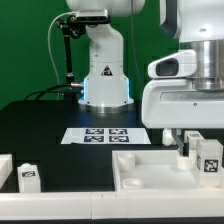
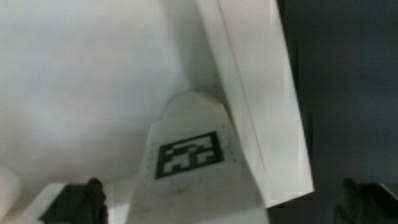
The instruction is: Assemble one leg
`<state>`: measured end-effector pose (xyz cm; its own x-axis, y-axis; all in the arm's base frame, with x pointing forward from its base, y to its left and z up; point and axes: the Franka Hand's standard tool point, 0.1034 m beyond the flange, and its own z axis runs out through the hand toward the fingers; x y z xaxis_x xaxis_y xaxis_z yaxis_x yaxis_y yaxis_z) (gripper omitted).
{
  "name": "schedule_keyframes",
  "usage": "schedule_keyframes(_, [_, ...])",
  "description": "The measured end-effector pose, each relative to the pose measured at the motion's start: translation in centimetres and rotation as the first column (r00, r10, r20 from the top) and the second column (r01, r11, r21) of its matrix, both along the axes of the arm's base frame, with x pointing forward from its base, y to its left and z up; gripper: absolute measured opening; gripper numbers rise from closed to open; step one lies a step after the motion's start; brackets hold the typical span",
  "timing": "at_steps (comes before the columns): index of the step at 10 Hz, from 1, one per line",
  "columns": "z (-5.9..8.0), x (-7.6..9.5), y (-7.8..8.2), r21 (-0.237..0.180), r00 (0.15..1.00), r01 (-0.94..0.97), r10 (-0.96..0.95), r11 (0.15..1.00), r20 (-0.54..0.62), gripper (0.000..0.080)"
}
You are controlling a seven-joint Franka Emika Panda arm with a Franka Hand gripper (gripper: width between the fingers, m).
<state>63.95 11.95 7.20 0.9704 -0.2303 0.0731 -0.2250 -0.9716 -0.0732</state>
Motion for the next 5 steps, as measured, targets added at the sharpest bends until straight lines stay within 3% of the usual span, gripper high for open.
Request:
schedule_keyframes(2, [-0.07, 0.01, -0.19, 0.002, 0.999, 0.034, -0.034, 0.999, -0.003, 0.0621])
schedule_keyframes(4, [-0.09, 0.02, -0.32, 0.004, 0.997, 0.073, -0.073, 0.997, -0.005, 0.0289])
schedule_keyframes(5, [-0.14, 0.04, -0.66, 0.007, 0.989, 0.150, -0.150, 0.989, -0.011, 0.0289])
